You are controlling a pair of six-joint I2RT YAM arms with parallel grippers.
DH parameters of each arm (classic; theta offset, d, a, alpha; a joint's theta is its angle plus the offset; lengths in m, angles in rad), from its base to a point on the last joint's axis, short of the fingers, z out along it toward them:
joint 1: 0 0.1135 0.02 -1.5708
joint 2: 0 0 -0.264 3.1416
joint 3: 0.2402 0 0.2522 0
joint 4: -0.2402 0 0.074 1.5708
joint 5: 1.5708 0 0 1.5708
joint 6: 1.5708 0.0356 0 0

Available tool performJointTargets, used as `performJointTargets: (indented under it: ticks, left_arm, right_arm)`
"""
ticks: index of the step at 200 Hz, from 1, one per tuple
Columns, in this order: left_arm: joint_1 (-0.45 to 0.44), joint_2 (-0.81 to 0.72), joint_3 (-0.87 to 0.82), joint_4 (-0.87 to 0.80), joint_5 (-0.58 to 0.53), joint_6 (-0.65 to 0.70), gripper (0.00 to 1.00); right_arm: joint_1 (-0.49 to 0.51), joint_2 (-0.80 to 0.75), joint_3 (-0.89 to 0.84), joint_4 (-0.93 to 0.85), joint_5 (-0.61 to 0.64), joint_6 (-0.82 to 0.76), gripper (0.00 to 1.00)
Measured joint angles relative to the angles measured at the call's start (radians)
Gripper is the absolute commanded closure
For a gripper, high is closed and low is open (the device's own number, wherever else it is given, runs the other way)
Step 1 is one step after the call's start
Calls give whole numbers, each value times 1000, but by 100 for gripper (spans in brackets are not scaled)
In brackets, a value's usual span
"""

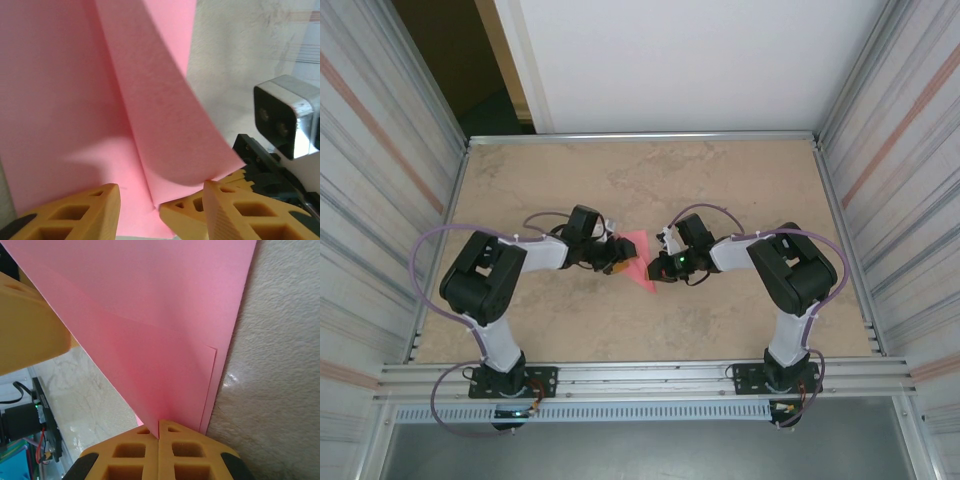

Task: Fold a paper plane with a square sheet of paper (pick it up from the middle)
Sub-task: Fourth fold the wing at the center of the table.

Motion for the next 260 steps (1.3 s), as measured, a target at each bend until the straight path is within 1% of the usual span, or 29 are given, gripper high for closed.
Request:
performJointTargets:
  ticks: [72,113,158,188,210,228,260]
  left_arm:
    - [-11,31,63,-105,-45,26,51]
    - [-16,61,122,-186,-61,32,50]
    - [-27,92,201,-306,-91,41,49]
    - [-39,111,246,-379,-117,54,48]
    - [-47,119,270,-415,-136,66,48]
    - [-51,122,277,-426,-145,67,48]
    - [-51,123,279,-430,-146,69,48]
  right_arm:
    - [-1,1,-2,9,-2,0,96]
    - [-2,1,-2,8,-3,5,83]
    - [0,-19,-13,0,5,6,81]
    - [5,-25,-13,-14,24,-1,80]
    - [16,-29,-5,-27,37,-3,77]
    - [34,-39,8,-56,71,-5,74]
    - [63,-65,16,-101,147,-8,73]
